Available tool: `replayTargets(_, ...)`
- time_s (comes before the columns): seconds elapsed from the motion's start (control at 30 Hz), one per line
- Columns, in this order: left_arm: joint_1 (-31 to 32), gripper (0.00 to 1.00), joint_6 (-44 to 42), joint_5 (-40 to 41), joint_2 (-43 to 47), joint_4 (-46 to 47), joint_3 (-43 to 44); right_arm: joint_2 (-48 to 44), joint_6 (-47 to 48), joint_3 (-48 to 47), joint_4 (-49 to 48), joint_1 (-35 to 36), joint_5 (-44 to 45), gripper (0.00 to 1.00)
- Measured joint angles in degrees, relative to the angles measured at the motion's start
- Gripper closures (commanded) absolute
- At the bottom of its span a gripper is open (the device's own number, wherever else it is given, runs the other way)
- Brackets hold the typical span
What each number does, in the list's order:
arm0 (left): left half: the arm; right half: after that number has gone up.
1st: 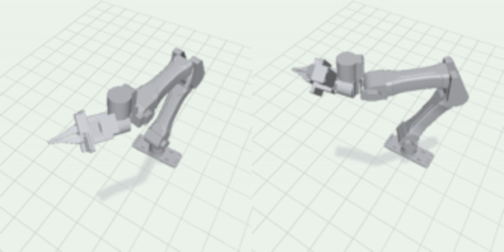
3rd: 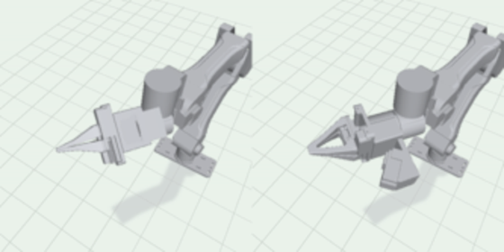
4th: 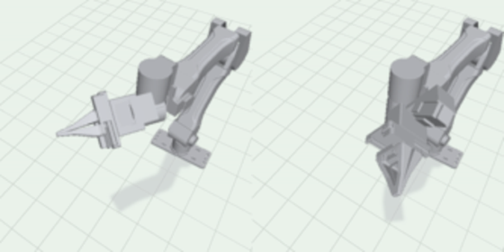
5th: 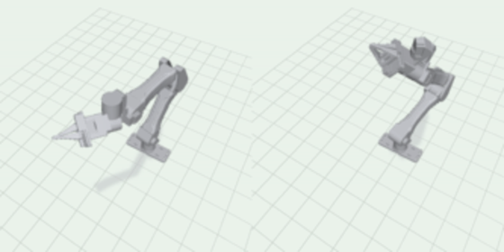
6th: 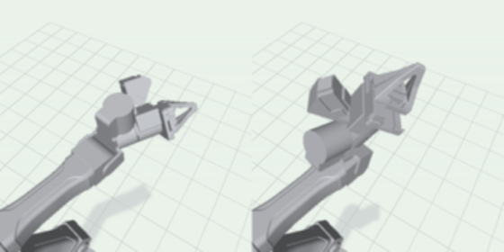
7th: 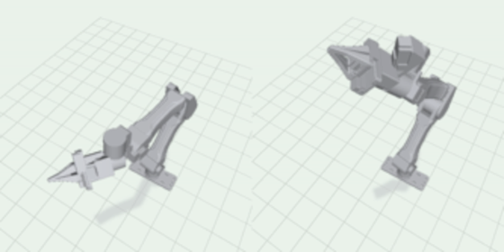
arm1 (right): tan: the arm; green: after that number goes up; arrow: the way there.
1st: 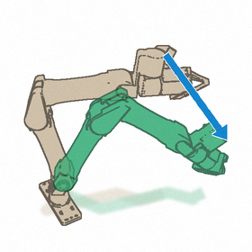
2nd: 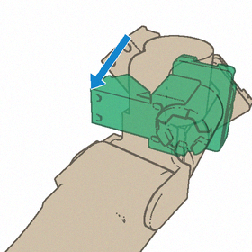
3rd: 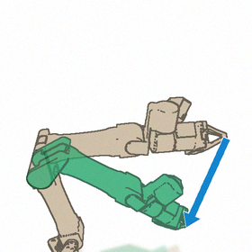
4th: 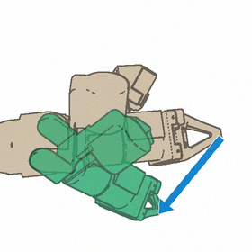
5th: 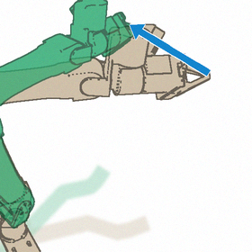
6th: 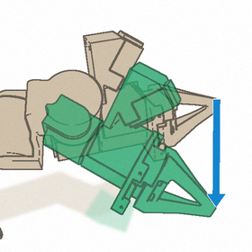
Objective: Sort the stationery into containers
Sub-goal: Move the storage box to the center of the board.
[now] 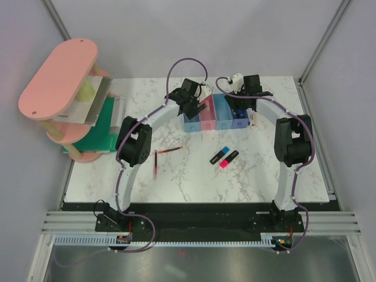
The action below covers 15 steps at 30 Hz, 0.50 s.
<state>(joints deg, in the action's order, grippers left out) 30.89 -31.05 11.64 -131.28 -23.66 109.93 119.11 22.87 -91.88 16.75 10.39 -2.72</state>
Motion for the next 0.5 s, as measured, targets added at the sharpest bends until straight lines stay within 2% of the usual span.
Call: replayTargets(0.5, 0.00, 0.00, 0.20, -0.24, 7.74, -0.66, 0.48, 0.02, -1.29, 0.00, 0.00, 2.69, 0.20, 0.02)
